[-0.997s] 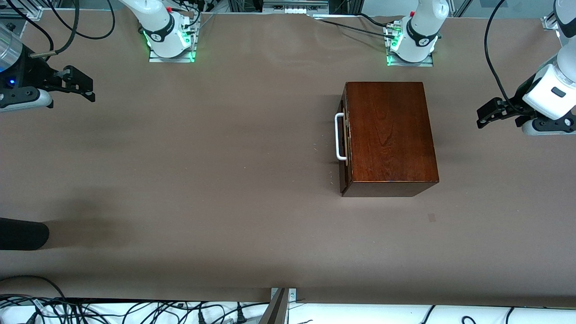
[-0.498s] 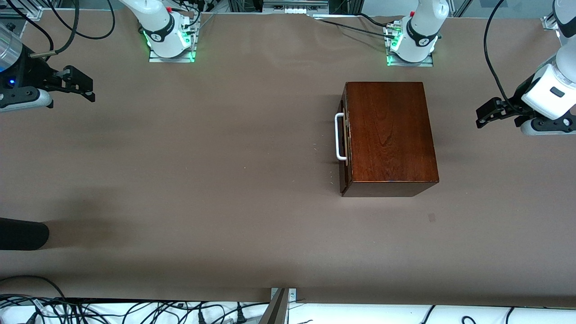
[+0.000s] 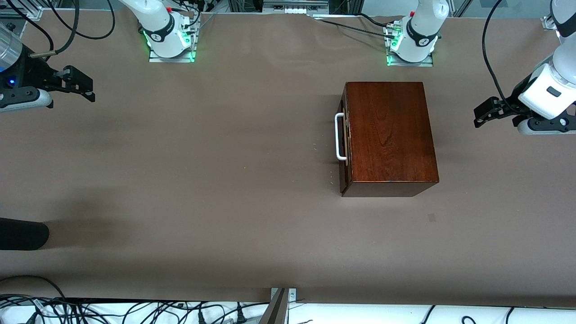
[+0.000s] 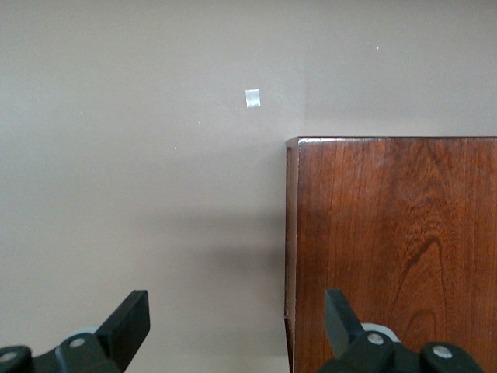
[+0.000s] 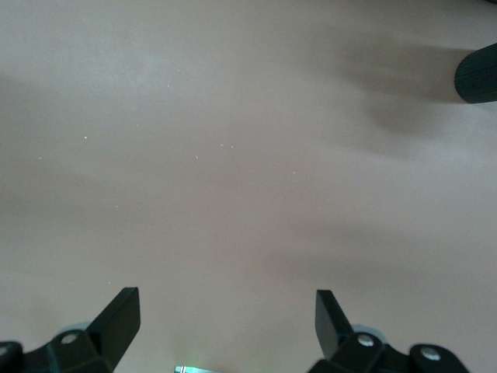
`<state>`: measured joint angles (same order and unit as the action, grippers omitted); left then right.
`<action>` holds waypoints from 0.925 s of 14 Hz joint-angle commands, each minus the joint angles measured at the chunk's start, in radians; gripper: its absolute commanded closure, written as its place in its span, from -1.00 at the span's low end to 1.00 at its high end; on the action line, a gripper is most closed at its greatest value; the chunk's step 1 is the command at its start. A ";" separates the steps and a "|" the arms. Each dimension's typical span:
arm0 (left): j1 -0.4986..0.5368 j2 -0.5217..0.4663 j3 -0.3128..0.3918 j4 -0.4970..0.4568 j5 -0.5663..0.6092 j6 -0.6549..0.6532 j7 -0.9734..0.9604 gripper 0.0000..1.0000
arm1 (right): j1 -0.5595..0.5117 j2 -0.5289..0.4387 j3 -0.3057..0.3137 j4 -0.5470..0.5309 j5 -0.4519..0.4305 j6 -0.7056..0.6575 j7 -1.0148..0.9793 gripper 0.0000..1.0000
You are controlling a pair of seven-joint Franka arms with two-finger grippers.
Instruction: Open drawer, take yellow block, close drawer
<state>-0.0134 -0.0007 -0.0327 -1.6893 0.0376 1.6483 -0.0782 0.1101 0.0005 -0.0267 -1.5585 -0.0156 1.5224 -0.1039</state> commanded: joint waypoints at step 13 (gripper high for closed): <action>-0.002 0.005 -0.049 0.053 -0.015 -0.033 -0.015 -1.00 | 0.003 -0.002 0.002 0.011 -0.004 -0.001 0.004 -1.00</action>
<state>-0.0149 -0.0008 -0.0813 -1.6645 0.0373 1.6386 -0.0863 0.1103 0.0006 -0.0265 -1.5585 -0.0156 1.5230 -0.1039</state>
